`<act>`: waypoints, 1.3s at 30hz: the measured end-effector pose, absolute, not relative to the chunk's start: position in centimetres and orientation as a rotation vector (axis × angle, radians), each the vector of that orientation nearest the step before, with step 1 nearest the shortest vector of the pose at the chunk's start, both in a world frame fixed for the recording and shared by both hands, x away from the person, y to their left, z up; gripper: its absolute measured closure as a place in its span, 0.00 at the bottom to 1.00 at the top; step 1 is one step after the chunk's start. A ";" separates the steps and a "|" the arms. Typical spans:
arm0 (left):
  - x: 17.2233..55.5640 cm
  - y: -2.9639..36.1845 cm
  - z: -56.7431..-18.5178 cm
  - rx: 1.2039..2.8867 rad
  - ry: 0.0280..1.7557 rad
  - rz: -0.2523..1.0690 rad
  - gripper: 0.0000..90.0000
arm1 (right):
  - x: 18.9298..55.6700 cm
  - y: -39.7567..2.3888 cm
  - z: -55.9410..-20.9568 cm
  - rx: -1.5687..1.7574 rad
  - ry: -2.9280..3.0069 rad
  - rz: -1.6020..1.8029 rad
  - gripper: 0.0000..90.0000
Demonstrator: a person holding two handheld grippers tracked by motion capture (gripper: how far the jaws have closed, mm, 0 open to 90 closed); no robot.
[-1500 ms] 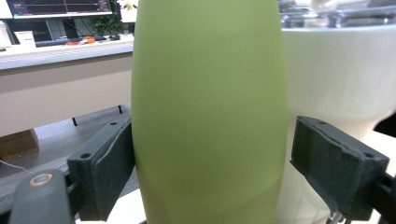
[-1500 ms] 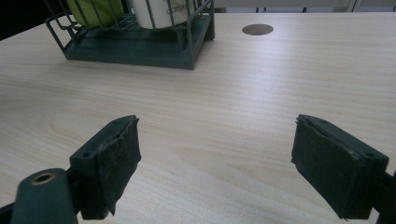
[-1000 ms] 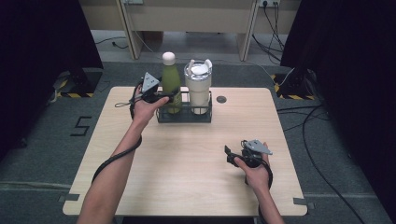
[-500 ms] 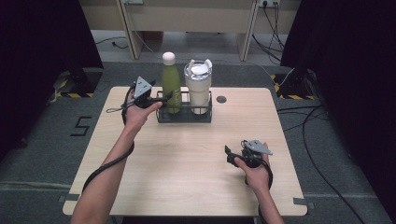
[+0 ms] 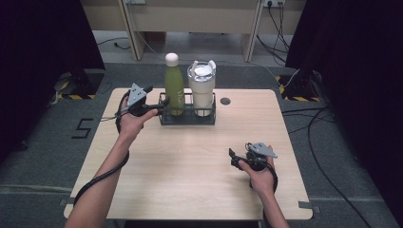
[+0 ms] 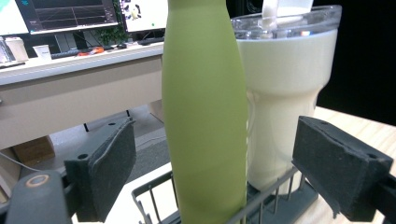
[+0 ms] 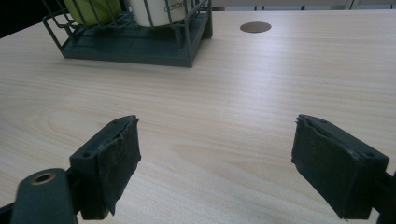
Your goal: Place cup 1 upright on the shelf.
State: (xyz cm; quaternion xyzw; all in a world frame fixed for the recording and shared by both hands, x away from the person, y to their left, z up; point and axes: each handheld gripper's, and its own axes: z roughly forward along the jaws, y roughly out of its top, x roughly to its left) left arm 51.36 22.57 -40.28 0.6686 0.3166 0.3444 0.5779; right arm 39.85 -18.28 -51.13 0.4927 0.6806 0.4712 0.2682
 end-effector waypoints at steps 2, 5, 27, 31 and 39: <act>51.1 22.9 -40.3 1.563 0.745 0.809 0.14 | 39.8 -18.3 -51.1 1.328 1.834 1.270 0.17; 50.6 23.4 -40.4 1.569 0.741 0.814 0.14 | 39.8 -18.4 -51.1 1.336 1.832 1.273 0.17; 48.2 26.5 -42.0 1.562 0.779 0.845 0.15 | 39.9 -18.5 -51.2 1.330 1.831 1.269 0.17; 47.6 27.0 -42.1 1.560 0.779 0.856 0.15 | 39.9 -18.5 -51.2 1.333 1.826 1.269 0.17; 46.2 27.9 -42.5 1.567 0.777 0.874 0.15 | 39.9 -18.6 -51.2 1.331 1.825 1.273 0.17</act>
